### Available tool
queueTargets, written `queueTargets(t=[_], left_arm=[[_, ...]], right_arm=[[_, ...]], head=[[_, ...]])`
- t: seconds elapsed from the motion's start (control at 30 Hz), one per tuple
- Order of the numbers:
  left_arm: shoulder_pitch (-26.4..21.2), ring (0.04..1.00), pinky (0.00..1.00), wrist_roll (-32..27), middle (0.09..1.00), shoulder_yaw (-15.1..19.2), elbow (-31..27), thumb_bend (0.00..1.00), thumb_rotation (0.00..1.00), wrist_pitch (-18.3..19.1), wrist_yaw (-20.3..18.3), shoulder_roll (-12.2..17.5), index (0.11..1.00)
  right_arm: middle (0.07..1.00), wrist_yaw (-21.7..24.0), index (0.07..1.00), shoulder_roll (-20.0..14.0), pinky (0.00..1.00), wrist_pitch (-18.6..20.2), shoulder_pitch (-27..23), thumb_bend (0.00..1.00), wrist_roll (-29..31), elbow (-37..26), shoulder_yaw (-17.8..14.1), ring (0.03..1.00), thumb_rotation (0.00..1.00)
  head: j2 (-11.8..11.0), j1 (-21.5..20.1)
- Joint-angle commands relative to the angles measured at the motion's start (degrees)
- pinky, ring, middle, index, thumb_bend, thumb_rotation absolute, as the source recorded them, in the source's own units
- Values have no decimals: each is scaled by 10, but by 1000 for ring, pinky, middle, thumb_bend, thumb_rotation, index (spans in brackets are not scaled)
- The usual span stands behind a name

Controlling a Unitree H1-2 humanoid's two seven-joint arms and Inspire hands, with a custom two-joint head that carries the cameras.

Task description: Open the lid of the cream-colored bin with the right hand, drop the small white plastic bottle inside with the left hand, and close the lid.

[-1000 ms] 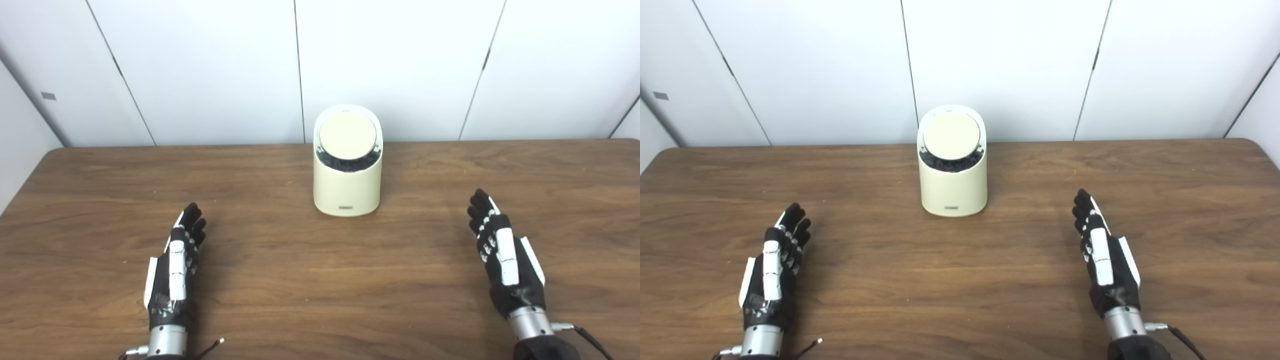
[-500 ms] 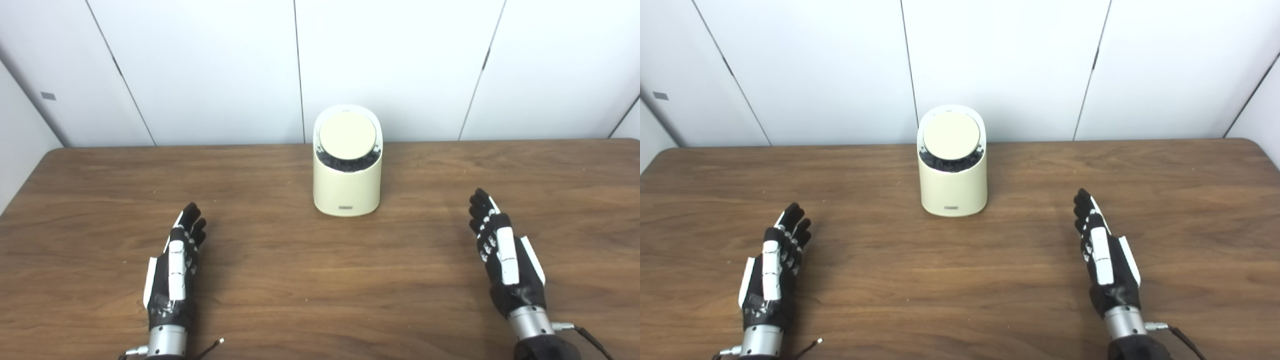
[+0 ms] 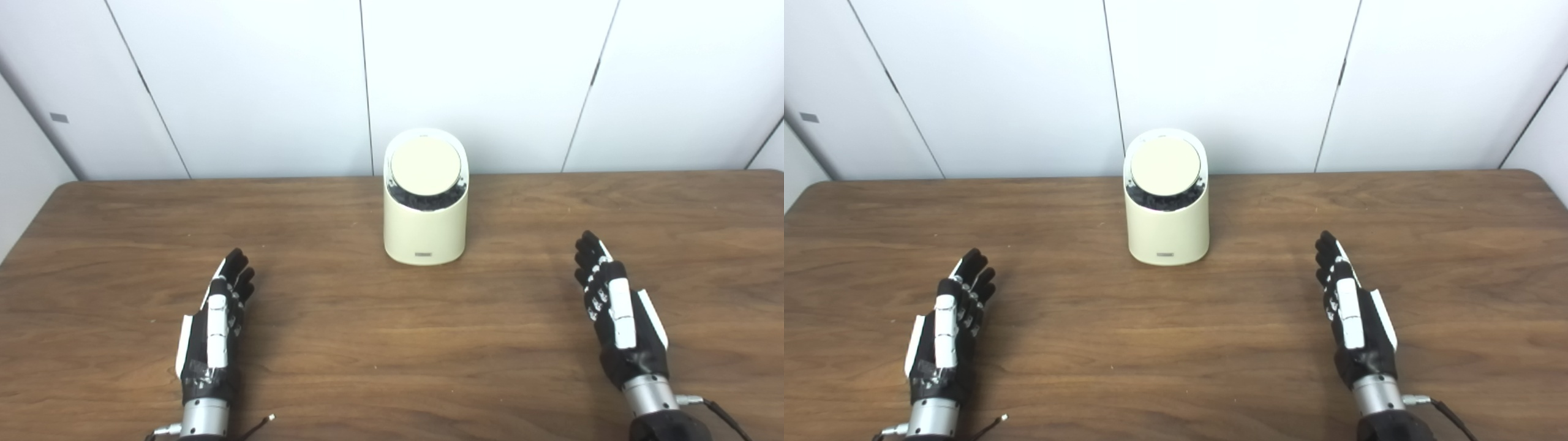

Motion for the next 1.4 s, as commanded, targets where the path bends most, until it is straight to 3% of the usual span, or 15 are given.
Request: queueTargets(t=[0.0, 1.37], left_arm=[[8, 942, 959, -1, 951, 6, 4, 510, 910, -12, -2, 6, 944], [8, 946, 963, 0, 954, 6, 6, 514, 899, -17, -3, 7, 945]], right_arm=[[968, -1, 967, -3, 1000, -10, -11, 605, 7, -20, -2, 983, 1000], [968, -1, 964, -3, 1000, -16, -10, 588, 9, -11, -1, 978, 1000]], head=[[1, -2], [-4, -2]])
